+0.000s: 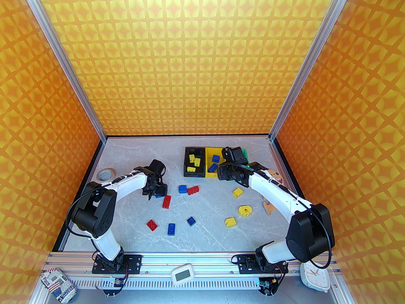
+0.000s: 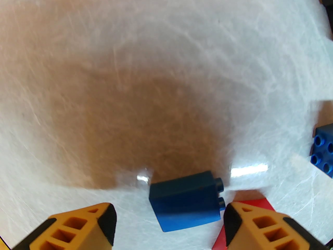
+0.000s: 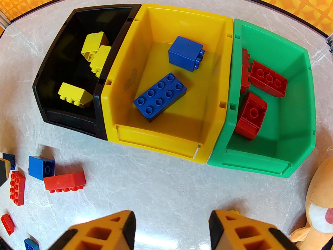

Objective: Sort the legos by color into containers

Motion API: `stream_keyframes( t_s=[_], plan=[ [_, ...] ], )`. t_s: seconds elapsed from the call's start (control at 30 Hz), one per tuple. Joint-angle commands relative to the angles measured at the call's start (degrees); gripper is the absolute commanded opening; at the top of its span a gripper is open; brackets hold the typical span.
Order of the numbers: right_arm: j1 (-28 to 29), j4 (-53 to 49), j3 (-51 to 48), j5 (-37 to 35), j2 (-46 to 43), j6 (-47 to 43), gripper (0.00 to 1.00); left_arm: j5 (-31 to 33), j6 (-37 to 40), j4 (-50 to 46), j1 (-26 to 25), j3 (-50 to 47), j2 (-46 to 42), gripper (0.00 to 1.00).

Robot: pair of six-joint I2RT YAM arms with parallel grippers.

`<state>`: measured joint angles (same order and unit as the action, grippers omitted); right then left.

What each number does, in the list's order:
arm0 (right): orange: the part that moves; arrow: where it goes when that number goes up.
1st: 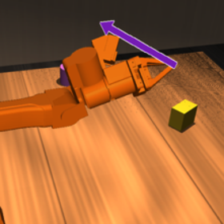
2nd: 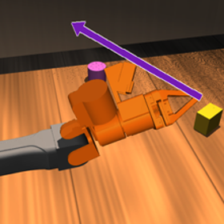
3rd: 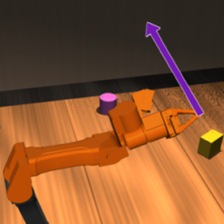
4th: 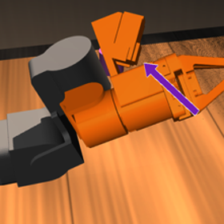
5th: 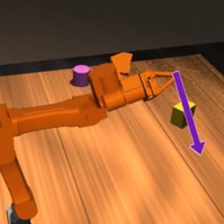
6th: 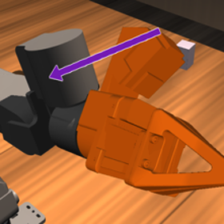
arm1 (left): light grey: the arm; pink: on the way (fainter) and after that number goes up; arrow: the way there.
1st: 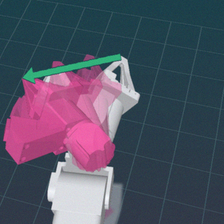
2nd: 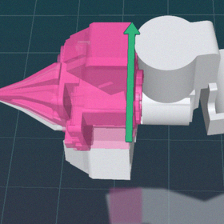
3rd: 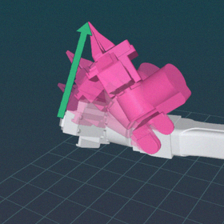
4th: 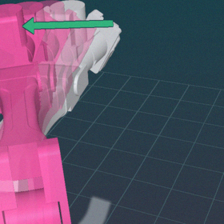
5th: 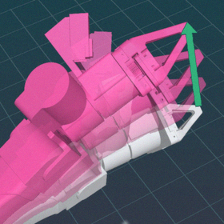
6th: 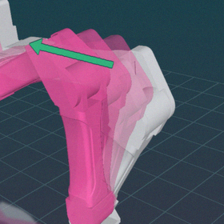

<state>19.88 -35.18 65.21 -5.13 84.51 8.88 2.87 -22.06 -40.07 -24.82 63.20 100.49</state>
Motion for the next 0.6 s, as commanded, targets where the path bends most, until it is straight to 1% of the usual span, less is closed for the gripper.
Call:
stream_keyframes(
  t_s=[0.0,0.37,0.57],
  plan=[
    [0.17,-0.01,-0.85,-0.49,-2.16,-0.11,0.52,-1.05,-2.16,1.36,-0.5,-0.53,-0.48,0.69],
    [0.21,-0.36,-1.48,-1.07,-3.08,-0.55,0.52,-1.15,-2.51,2.31,-0.58,-0.66,2.21,0.62],
    [0.21,-0.38,-1.22,-1.11,-2.75,-0.62,0.52,-1.3,-2.31,2.63,-0.58,-0.27,3.46,0.6]
  ],
)
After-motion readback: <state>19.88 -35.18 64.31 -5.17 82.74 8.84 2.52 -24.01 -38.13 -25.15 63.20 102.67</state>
